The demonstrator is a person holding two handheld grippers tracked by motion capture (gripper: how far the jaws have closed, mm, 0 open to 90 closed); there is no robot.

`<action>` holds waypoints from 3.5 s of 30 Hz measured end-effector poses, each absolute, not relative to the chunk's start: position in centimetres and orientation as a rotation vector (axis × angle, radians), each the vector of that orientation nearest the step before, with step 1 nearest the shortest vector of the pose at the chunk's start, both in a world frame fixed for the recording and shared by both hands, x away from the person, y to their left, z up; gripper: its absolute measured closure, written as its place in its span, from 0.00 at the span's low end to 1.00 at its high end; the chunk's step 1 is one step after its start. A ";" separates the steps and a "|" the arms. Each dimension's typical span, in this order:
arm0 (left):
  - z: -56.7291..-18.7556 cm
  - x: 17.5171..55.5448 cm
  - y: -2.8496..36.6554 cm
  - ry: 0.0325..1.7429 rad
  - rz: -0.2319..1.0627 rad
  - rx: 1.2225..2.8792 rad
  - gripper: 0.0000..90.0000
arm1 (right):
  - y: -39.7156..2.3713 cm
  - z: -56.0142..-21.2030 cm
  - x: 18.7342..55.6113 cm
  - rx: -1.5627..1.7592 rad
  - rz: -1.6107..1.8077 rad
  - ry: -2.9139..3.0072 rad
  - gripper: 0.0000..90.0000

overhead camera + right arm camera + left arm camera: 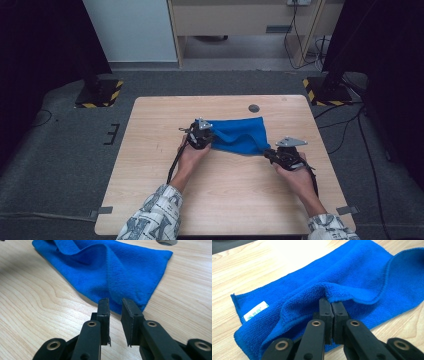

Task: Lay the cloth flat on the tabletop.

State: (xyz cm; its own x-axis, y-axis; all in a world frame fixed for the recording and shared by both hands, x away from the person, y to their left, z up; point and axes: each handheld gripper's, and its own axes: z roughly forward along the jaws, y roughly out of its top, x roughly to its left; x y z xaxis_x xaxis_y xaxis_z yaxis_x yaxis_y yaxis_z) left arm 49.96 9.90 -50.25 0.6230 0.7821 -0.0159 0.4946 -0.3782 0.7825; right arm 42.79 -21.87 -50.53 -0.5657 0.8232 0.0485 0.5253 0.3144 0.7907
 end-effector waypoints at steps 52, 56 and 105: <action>-48.1 47.4 11.8 0.943 0.374 2.079 0.99 | -17.4 -52.2 49.9 1.227 0.863 2.144 0.83; -48.1 47.3 11.9 0.943 0.376 2.080 0.99 | -17.6 -52.1 49.9 1.241 0.872 2.144 0.95; -48.7 35.7 16.2 0.804 0.254 2.238 0.96 | -21.0 -49.2 33.6 1.028 0.999 2.380 0.98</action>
State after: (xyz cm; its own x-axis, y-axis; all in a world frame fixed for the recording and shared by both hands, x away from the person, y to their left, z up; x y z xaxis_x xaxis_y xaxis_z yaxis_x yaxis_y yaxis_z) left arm 35.66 16.20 -48.69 0.7845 0.6175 -0.0570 0.4724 -0.5356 0.7000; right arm 33.64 -20.99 -49.22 -0.6697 0.7412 -0.0469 0.4856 0.4848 0.7274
